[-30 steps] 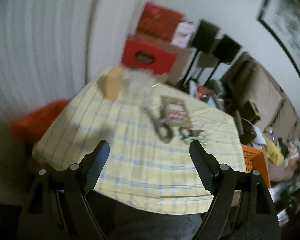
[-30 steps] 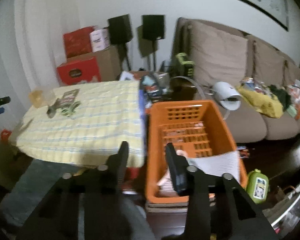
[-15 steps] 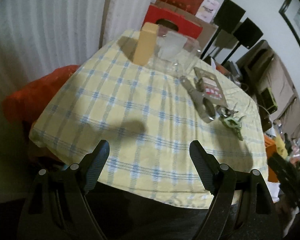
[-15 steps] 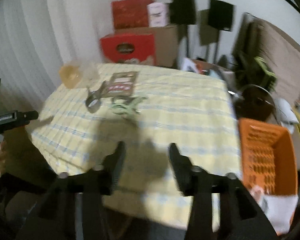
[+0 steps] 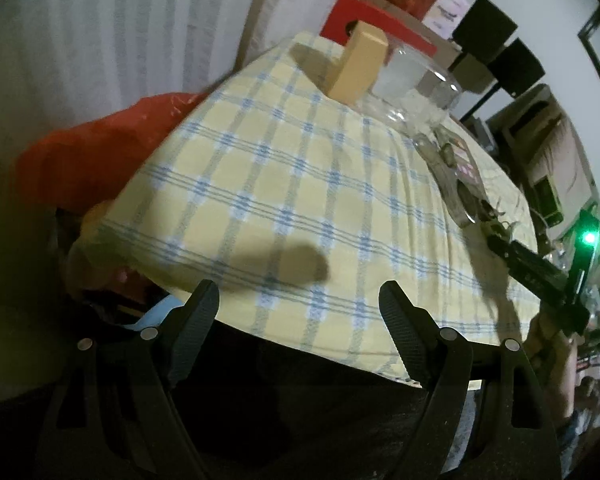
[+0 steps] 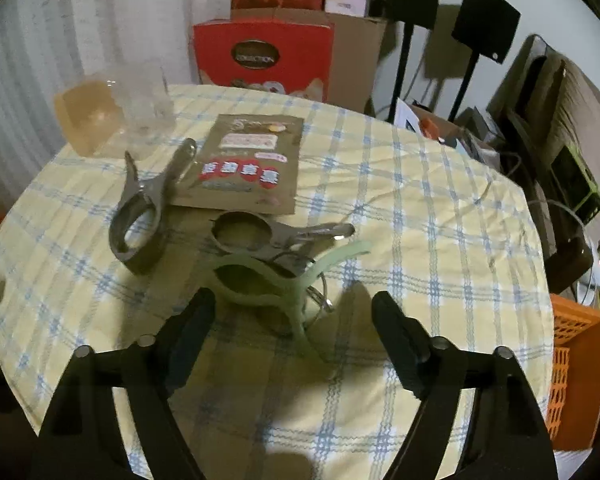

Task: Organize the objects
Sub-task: 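Move both open grippers away from the basket toward the table, then grasp the grey metal clip with the left gripper while the right gripper grasps the green clip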

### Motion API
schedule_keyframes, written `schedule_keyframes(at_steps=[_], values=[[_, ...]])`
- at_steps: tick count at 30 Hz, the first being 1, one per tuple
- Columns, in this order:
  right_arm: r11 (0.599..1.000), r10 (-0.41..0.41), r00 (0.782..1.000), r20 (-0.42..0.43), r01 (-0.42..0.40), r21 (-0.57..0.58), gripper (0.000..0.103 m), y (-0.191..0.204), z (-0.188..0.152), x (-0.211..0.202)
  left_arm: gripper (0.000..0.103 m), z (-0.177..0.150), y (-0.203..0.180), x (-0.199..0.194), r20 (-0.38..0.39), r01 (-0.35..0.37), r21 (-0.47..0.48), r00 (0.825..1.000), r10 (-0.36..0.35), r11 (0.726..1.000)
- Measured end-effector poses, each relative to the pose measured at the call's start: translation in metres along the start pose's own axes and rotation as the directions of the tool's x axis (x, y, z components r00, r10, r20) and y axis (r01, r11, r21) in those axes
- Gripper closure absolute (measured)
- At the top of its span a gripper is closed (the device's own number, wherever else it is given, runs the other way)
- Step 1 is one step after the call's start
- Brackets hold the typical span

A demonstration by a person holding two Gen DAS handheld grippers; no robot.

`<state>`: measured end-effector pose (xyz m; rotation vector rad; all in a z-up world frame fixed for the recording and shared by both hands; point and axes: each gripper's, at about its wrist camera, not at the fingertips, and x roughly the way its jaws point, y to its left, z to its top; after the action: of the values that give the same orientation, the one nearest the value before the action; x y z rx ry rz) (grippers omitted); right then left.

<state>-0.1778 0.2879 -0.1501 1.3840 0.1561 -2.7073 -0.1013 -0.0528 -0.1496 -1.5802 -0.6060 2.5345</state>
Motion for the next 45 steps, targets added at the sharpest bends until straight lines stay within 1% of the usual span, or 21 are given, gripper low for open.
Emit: schedule_keyframes(at_steps=[2, 4, 6, 7, 9, 12, 16, 17, 19, 21, 23, 26, 29, 31, 35, 37, 38, 39, 40, 43, 45], values=[[0.999, 0.035, 0.999, -0.007, -0.035, 0.024, 0.045, -0.002, -0.003, 0.000, 0.023, 0.001, 0.004, -0.003, 0.002, -0.012, -0.005, 1.000, 0.012, 1.000], [0.996, 0.067, 0.998, -0.003, -0.067, 0.052, 0.071, -0.003, -0.006, -0.008, 0.023, 0.000, 0.008, -0.004, 0.002, -0.010, -0.024, 1.000, 0.010, 1.000], [0.990, 0.118, 0.993, -0.005, -0.117, 0.085, 0.086, -0.005, -0.009, -0.016, 0.023, 0.000, 0.008, -0.005, -0.004, 0.004, -0.038, 1.000, -0.004, 0.999], [0.987, 0.133, 0.991, -0.003, -0.132, 0.092, 0.091, -0.005, -0.011, -0.021, 0.023, 0.000, 0.006, -0.007, -0.002, 0.012, -0.037, 1.000, -0.012, 0.999], [0.988, 0.127, 0.992, 0.008, -0.128, 0.086, 0.094, -0.003, -0.015, -0.030, 0.023, 0.001, -0.001, -0.012, 0.004, 0.019, -0.026, 1.000, -0.019, 0.999], [0.988, 0.131, 0.991, 0.009, -0.132, 0.087, 0.094, 0.001, -0.022, -0.045, 0.023, 0.005, -0.019, -0.018, 0.018, 0.031, 0.008, 0.999, -0.031, 0.999], [0.988, 0.143, 0.990, -0.008, -0.143, 0.062, 0.090, 0.007, -0.036, -0.062, 0.023, 0.020, -0.046, -0.003, 0.008, -0.017, 0.045, 1.000, 0.017, 0.999], [0.990, 0.133, 0.991, -0.007, -0.133, 0.045, 0.086, 0.008, -0.040, -0.065, 0.023, 0.028, -0.056, 0.006, -0.001, -0.010, 0.045, 1.000, 0.010, 0.999], [0.995, 0.097, 0.995, -0.006, -0.097, 0.030, 0.063, 0.006, -0.048, -0.067, 0.023, 0.039, -0.080, 0.023, -0.003, -0.019, 0.081, 1.000, 0.019, 0.997], [0.994, 0.090, 0.996, -0.001, -0.089, 0.058, 0.062, -0.002, -0.056, -0.066, 0.023, 0.048, -0.105, 0.044, -0.013, -0.044, 0.144, 0.999, 0.046, 0.989], [0.986, 0.123, 0.992, -0.003, -0.121, 0.113, 0.062, -0.014, -0.062, -0.063, 0.023, 0.056, -0.133, 0.072, -0.030, -0.074, 0.191, 0.996, 0.081, 0.979], [0.976, 0.138, 0.990, 0.007, -0.137, 0.166, 0.062, -0.026, -0.068, -0.061, 0.023, 0.068, -0.156, 0.096, 0.002, -0.116, 0.157, 0.993, 0.117, 0.981], [0.977, 0.127, 0.992, 0.024, -0.129, 0.169, 0.052, -0.031, -0.070, -0.066, 0.022, 0.080, -0.171, 0.110, 0.038, -0.151, 0.117, 0.988, 0.147, 0.982], [0.980, 0.111, 0.993, 0.041, -0.116, 0.163, 0.050, -0.034, -0.069, -0.071, 0.020, 0.085, -0.178, 0.115, 0.039, -0.155, 0.108, 0.988, 0.152, 0.982], [0.974, 0.119, 0.990, 0.071, -0.131, 0.186, 0.050, -0.045, -0.067, -0.078, 0.021, 0.089, -0.197, 0.131, 0.031, -0.195, 0.162, 0.981, 0.193, 0.967], [0.968, 0.135, 0.987, 0.084, -0.150, 0.202, 0.050, -0.049, -0.067, -0.081, 0.039, 0.088, -0.202, 0.138, 0.012, -0.214, 0.190, 0.976, 0.215, 0.958], [0.967, 0.137, 0.987, 0.089, -0.152, 0.206, 0.050, -0.051, -0.067, -0.082, 0.040, 0.086, -0.203, 0.139, 0.019, -0.233, 0.209, 0.972, 0.234, 0.950], [0.968, 0.132, 0.987, 0.090, -0.148, 0.205, 0.050, -0.051, -0.068, -0.084, 0.046, 0.085, -0.206, 0.138, 0.026, -0.234, 0.219, 0.972, 0.234, 0.947], [0.969, 0.127, 0.988, 0.089, -0.143, 0.199, 0.050, -0.052, -0.069, -0.085, 0.060, 0.080, -0.206, 0.135, 0.034, -0.223, 0.234, 0.975, 0.221, 0.946], [0.974, 0.113, 0.989, 0.092, -0.129, 0.185, 0.050, -0.053, -0.071, -0.086, 0.070, 0.068, -0.201, 0.124, 0.020, -0.203, 0.260, 0.978, 0.205, 0.944], [0.976, 0.102, 0.991, 0.087, -0.117, 0.183, 0.050, -0.054, -0.072, -0.085, 0.070, 0.060, -0.195, 0.115, 0.012, -0.190, 0.266, 0.981, 0.194, 0.945]])
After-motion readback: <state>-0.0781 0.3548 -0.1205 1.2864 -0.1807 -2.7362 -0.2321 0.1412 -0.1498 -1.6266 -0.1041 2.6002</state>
